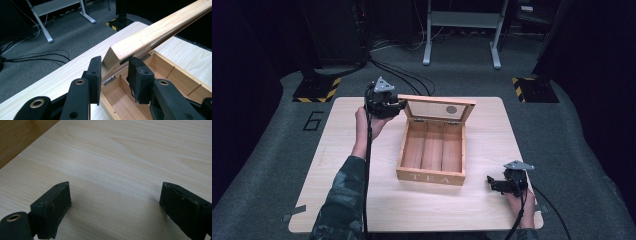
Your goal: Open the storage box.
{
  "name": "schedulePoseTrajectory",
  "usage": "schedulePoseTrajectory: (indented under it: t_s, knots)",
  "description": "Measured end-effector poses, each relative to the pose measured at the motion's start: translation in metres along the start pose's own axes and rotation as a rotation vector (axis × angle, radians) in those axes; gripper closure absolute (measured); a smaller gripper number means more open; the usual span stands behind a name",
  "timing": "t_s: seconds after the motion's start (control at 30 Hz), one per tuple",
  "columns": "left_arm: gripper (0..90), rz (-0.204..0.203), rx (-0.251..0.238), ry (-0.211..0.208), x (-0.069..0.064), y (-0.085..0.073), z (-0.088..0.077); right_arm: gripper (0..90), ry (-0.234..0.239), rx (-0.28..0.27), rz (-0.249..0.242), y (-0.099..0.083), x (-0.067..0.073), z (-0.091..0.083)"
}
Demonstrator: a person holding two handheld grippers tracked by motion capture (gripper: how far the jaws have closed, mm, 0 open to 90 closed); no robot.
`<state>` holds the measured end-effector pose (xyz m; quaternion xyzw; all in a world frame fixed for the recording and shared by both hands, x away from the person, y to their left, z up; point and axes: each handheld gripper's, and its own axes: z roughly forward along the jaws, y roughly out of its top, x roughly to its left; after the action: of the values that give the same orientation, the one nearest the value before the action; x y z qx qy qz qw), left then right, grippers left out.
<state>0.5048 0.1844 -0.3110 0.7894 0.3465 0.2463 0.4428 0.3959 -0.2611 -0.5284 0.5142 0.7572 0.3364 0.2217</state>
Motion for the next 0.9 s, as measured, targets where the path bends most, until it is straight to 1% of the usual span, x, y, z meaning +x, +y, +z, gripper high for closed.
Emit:
schedulePoseTrajectory:
  t_s: [0.2, 0.37, 0.9]
  knots:
    - [63.8, -0.003, -0.002, 0.0, -0.0001, 0.0, 0.0001, 9.4, 0.0, 0.0, 0.0, 0.0, 0.0, 0.0]
    - [63.8, 0.005, 0.003, -0.001, 0.0005, 0.0003, -0.0001, 9.4, 0.0, 0.0, 0.0, 0.0, 0.0, 0.0]
    - [63.8, 0.011, 0.007, 0.0, 0.0009, 0.0007, -0.0002, 9.5, 0.0, -0.001, 0.0, 0.0, 0.0, 0.0]
